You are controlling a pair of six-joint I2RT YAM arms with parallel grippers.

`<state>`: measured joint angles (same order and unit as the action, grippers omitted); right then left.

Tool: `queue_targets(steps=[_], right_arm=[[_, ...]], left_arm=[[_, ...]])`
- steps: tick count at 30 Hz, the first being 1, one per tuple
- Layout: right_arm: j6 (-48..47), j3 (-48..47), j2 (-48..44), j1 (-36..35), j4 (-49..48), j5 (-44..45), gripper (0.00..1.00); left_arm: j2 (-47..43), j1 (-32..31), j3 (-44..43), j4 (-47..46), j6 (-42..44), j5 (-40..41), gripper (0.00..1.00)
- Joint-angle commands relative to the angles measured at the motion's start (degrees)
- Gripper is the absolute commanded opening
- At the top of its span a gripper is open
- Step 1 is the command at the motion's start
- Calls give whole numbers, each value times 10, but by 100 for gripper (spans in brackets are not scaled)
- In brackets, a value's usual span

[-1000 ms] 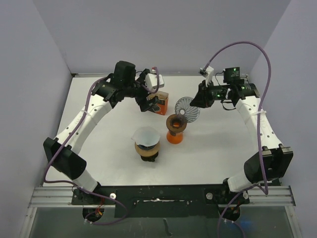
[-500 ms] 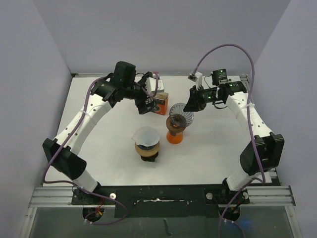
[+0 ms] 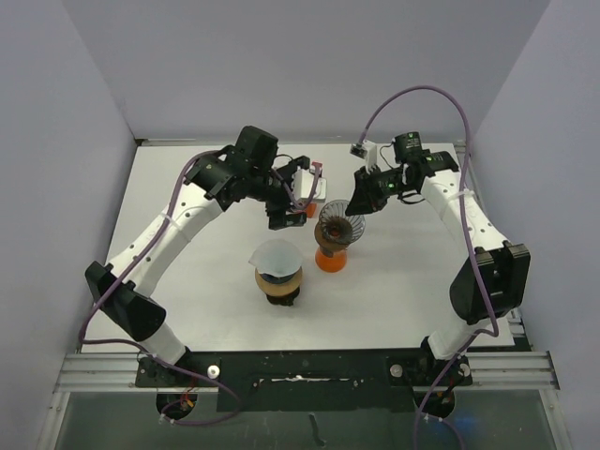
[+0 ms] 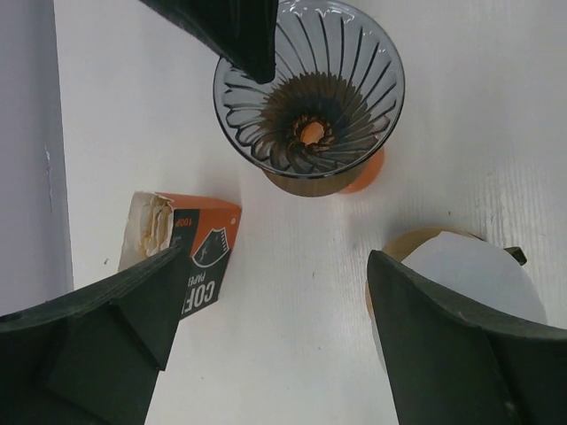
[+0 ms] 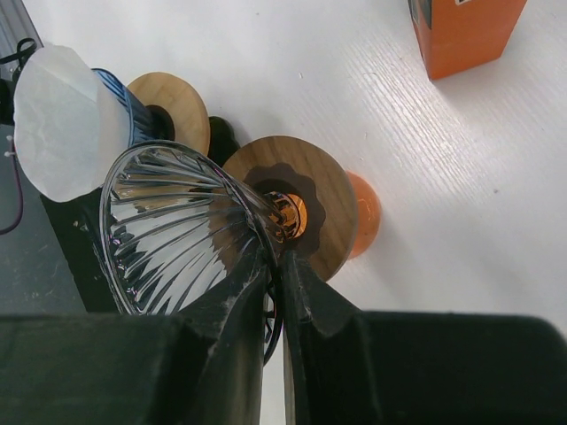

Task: Place the coffee filter in the dripper
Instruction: Place the coffee dripper in the dripper holder.

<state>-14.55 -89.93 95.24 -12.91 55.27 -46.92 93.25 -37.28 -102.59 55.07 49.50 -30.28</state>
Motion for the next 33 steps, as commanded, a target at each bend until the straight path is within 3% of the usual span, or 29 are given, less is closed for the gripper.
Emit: queue_targets(steps=[1,6,14,19,33], right_arm=[[9,-35,7,-4,3,7,0],[17,-42,16,-4,4,14,0],[22,-53,24,-5,9,18,0],[24,-52,25,-7,10,20,1],[24,-49,26,-14,8,27,3]], left_arm=[[9,-19,-46,40,62,-18,80],[30,-49,-60,58,81,5,79],[74,-102,-77,72,128,32,67],[94,-130,-70,71,149,90,62],[116,-145,-44,39,152,139,39]])
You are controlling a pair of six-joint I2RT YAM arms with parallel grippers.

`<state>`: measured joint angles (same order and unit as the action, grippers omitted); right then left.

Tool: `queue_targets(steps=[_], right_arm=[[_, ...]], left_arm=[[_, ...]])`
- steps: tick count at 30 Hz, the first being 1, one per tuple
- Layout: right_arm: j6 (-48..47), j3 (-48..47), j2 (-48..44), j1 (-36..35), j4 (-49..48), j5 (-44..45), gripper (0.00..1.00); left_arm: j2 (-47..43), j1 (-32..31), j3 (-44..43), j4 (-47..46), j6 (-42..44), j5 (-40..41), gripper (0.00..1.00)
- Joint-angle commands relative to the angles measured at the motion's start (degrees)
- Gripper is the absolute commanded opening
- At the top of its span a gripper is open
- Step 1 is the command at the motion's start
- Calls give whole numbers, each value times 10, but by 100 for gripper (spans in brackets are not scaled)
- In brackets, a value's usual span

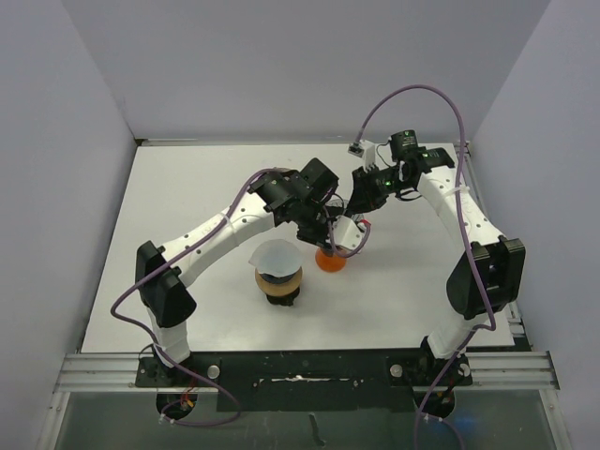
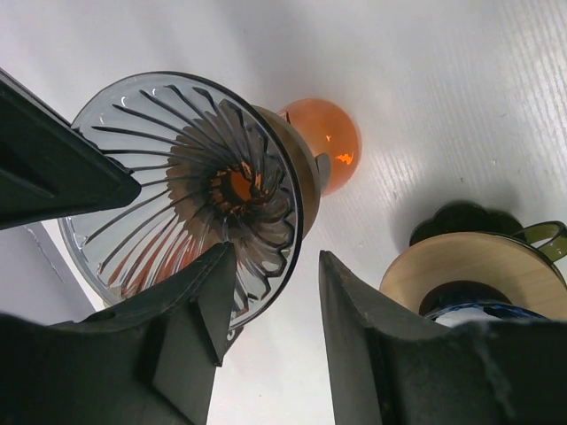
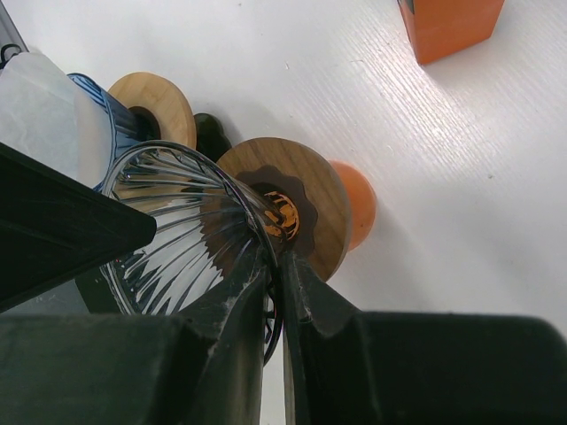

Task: Place the coffee filter in the dripper
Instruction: Place the coffee dripper in the dripper holder.

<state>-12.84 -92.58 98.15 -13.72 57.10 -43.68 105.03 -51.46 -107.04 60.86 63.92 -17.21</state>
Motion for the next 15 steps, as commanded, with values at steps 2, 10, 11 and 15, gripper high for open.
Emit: queue_targets(steps=[2,10,11,15], right_arm=[[7,-22,-3,-6,-11,-6,4],[5,-21,-5,-11,-12,-2,7],[5,-20,-6,-11,-13,-2,7],[4,-17,-11,-11,-15,0,10]], left_arm=[[-2,-2,5,-23,5,7,36],[-7,-2,20,-31,-6,9,26],[-8,-1,22,-31,-7,10,25],[-11,3,24,-33,-14,4,22]])
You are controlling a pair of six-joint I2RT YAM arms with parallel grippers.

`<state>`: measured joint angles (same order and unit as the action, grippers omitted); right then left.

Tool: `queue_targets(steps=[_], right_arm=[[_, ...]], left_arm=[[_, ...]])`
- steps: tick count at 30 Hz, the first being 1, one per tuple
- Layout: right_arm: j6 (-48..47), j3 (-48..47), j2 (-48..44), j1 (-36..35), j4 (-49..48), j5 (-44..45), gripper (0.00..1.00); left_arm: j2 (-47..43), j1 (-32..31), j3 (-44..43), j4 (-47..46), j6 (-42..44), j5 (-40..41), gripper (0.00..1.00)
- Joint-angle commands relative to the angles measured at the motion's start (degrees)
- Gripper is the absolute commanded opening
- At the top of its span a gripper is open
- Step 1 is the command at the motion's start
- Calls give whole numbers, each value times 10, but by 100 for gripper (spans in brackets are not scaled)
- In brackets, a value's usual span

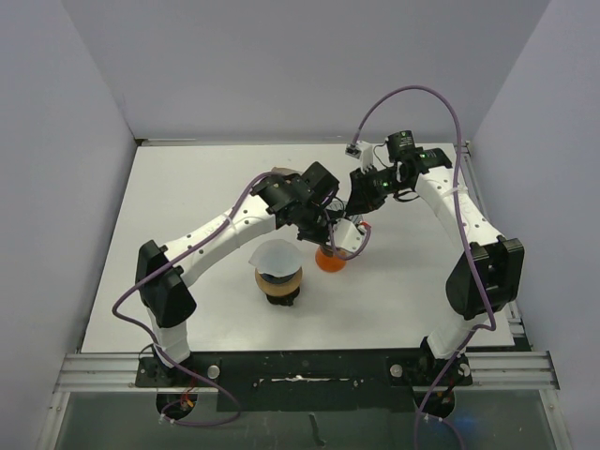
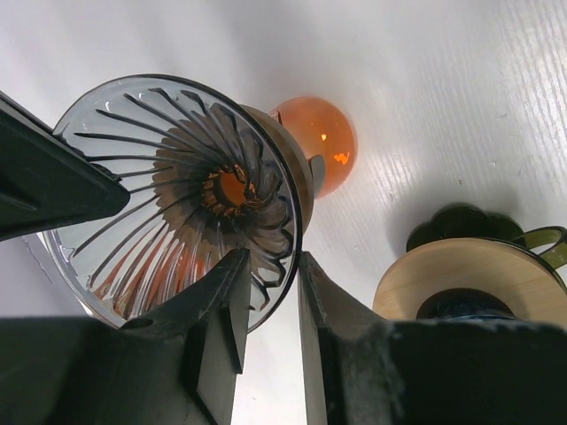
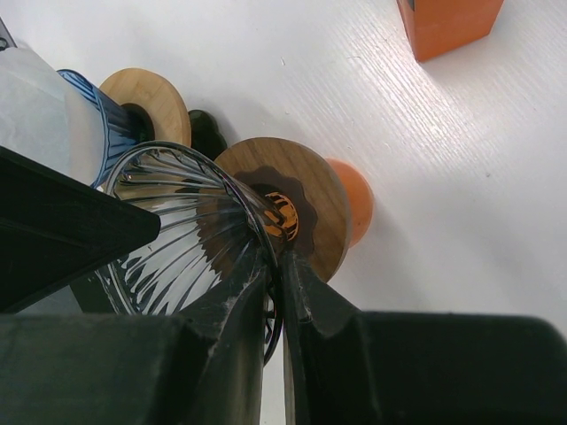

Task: Place the coffee filter in the dripper
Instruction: Place the coffee dripper in the dripper holder.

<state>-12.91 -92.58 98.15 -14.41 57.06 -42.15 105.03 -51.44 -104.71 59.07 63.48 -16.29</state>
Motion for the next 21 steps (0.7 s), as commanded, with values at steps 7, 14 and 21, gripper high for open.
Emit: queue_targets(steps=[7,14,21], right_arm=[[3,-19,-18,-5,-14,-14,16],[1,-16,-19,-4,-15,-13,21],[0,-5,-24,-5,-19,-11,22]], left_arm=[[-21,18,6,-18,-20,-30,19],[-24,24,12,-23,-24,-38,18],[-21,24,4,-25,-26,-37,20]])
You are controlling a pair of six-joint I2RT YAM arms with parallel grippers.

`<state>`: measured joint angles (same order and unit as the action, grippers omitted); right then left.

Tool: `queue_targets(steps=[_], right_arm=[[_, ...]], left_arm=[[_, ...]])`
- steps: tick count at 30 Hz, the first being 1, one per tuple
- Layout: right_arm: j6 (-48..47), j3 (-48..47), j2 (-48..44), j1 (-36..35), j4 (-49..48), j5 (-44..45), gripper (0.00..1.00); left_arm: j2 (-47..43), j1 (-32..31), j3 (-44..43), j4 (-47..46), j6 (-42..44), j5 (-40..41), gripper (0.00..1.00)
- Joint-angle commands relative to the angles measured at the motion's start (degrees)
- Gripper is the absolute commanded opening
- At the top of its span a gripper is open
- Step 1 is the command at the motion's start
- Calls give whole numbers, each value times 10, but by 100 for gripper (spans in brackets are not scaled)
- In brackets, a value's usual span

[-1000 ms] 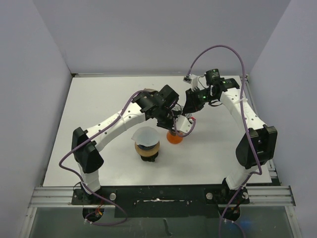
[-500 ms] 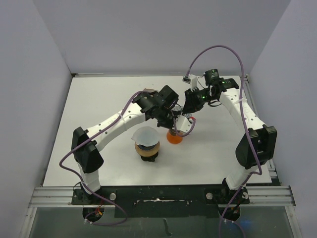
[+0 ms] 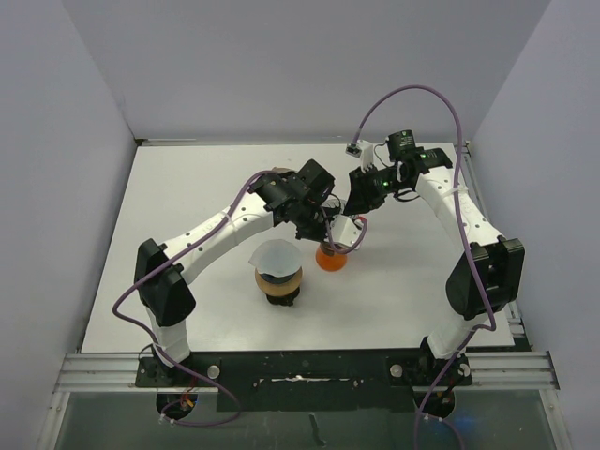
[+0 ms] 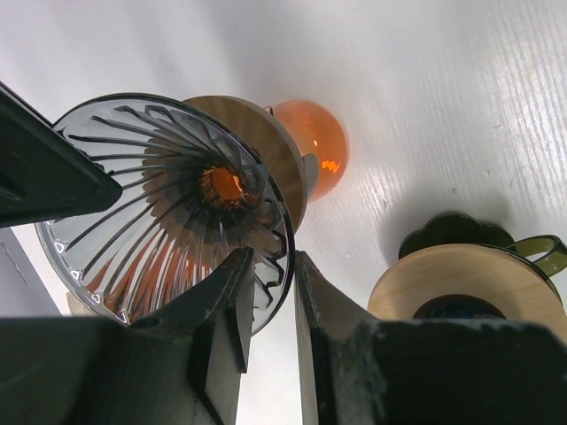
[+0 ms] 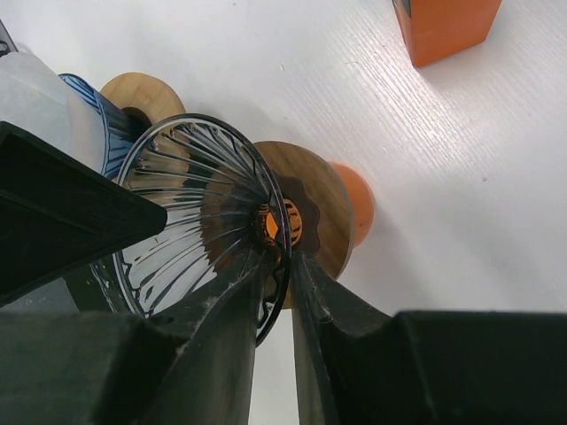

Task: Place the coffee filter in the dripper
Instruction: Place the coffee dripper in the dripper holder.

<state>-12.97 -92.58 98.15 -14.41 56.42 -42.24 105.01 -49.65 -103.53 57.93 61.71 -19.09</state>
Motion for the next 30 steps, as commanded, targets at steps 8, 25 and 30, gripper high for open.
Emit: queue_targets(steps=[8,25,30], right_arm=[[1,1,-26,-5,-16,-8,22],[-2,9,-32,-4,-17,0,23],[-3,11,-33,-5,-18,5,23]], left_arm=[[-9,5,-27,-20,-11,-9,38],[12,-3,-41,-18,3,-9,43],[15,-4,-37,-19,7,-5,42]])
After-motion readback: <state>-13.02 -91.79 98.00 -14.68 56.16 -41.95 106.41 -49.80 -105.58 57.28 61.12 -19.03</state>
